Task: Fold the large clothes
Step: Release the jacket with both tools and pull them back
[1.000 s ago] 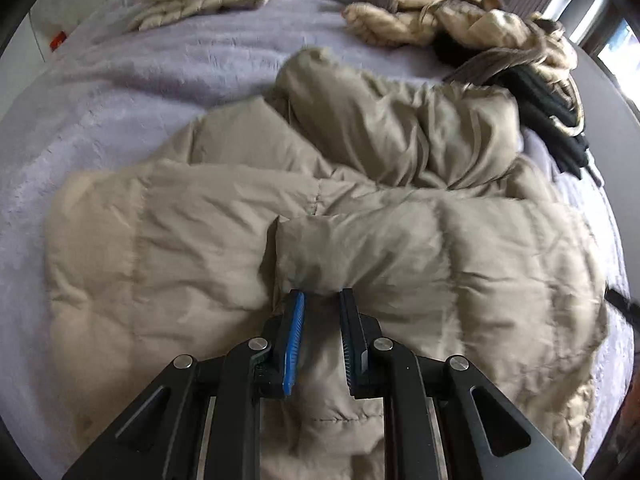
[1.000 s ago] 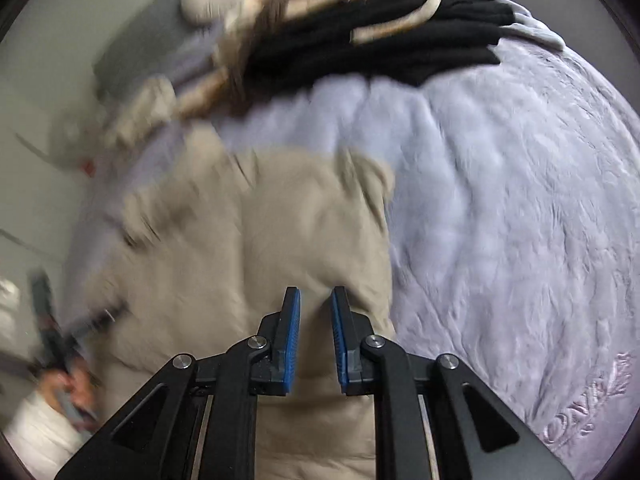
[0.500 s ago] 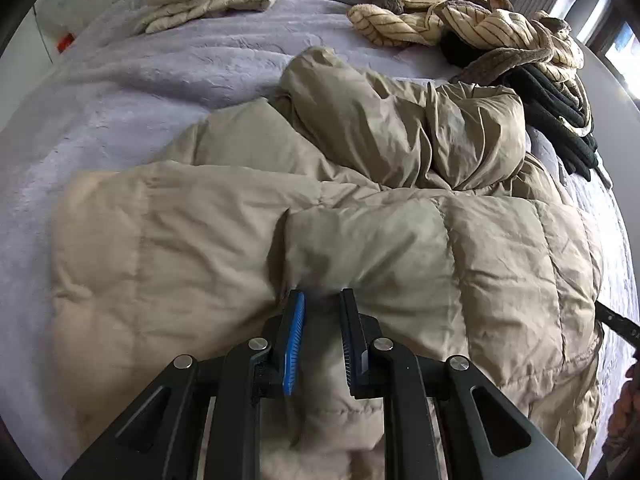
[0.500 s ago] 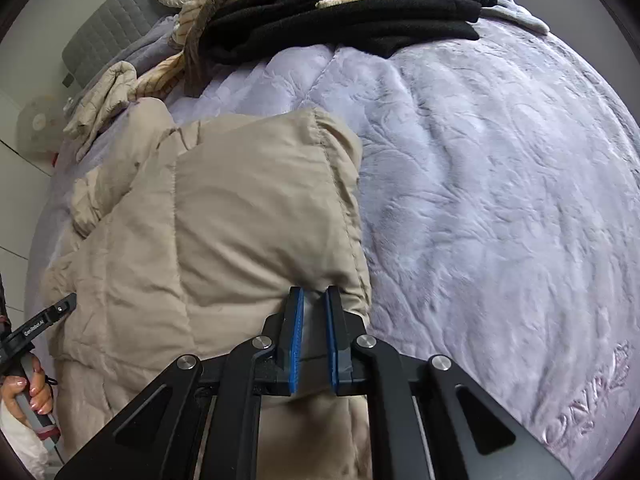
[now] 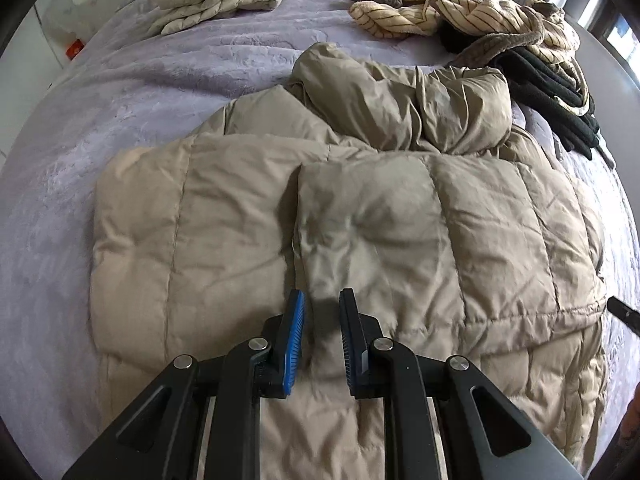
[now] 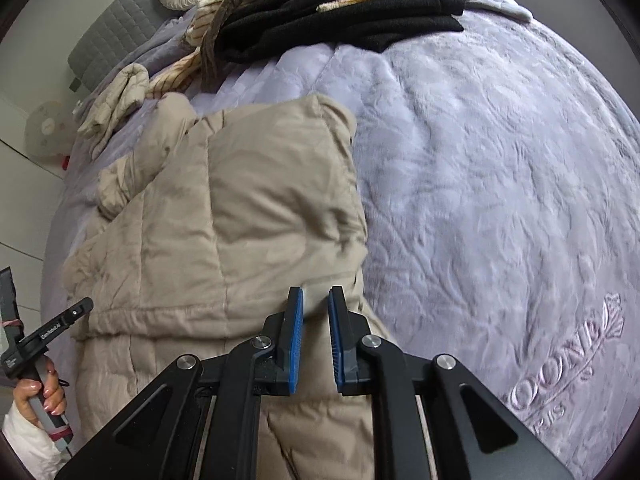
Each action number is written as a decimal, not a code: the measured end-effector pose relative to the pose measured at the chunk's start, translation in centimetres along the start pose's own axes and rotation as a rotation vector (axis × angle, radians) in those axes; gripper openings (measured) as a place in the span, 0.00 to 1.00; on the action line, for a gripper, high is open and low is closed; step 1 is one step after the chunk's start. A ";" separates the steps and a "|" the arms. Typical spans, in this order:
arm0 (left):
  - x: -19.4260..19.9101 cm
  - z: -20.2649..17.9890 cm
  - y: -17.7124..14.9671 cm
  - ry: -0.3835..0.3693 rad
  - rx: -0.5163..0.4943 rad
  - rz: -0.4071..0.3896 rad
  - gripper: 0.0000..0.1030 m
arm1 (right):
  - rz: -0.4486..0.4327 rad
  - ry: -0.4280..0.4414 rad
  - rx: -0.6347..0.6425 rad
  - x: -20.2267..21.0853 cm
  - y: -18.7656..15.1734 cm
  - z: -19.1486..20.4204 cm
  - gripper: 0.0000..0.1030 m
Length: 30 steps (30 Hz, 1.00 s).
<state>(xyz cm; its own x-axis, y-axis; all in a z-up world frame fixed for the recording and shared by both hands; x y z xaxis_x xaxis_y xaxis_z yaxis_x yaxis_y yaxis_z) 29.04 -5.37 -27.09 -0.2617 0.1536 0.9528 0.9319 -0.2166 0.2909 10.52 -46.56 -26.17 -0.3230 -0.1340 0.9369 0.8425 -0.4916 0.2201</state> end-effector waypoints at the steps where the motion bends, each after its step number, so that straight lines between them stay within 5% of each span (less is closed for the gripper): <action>1: 0.2 0.0 -0.4 0.002 0.008 0.001 0.19 | 0.010 0.005 -0.002 0.0 -0.3 0.0 0.14; 9: 2.2 -0.7 -4.5 0.033 0.028 0.014 0.19 | 0.054 0.045 0.017 0.7 -3.2 0.2 0.22; 11: 2.7 -1.0 -5.4 0.033 0.041 0.012 0.51 | 0.056 0.053 0.027 1.2 -3.6 0.1 0.37; 12: 3.0 -1.0 -5.9 0.047 0.054 0.009 0.96 | 0.054 0.056 0.033 1.4 -3.8 0.1 0.40; 13: 3.6 -1.0 -6.2 0.073 0.066 -0.020 1.00 | 0.051 0.062 0.037 1.7 -3.9 0.1 0.40; 20: 5.5 -2.3 -8.7 0.111 0.078 -0.017 1.00 | 0.050 0.088 0.078 3.3 -4.4 0.2 0.44; 21: 5.9 -2.3 -9.0 0.116 0.082 -0.021 1.00 | 0.044 0.092 0.093 3.6 -4.5 0.5 0.49; 23: 6.9 -2.1 -9.6 0.128 0.090 -0.027 1.00 | 0.020 0.105 0.124 4.5 -4.6 1.2 0.86; 26: 8.0 -1.6 -10.3 0.143 0.104 -0.027 1.00 | -0.005 0.131 0.137 5.6 -4.7 2.0 1.00; 30: 9.9 -0.9 -11.6 0.167 0.118 -0.030 1.00 | -0.009 0.164 0.127 6.8 -5.3 3.1 1.00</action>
<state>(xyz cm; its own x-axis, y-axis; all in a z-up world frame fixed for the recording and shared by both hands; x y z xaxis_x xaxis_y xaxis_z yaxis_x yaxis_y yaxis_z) 15.38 -2.21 -20.94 -0.3187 -0.0058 0.9478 0.9434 -0.0985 0.3166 5.20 -42.21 -20.09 -0.3881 -0.2733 0.8802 0.8835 -0.3823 0.2709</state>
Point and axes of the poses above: each gripper's, at about its wrist camera, not at the fingertips, and x roughly against the way its jaws point, z to its left, y to its top, the point moved 8 cm from there along -x, roughly the way its jaws point, and after that the axes turned 3 degrees about z, right-handed, at the moved point
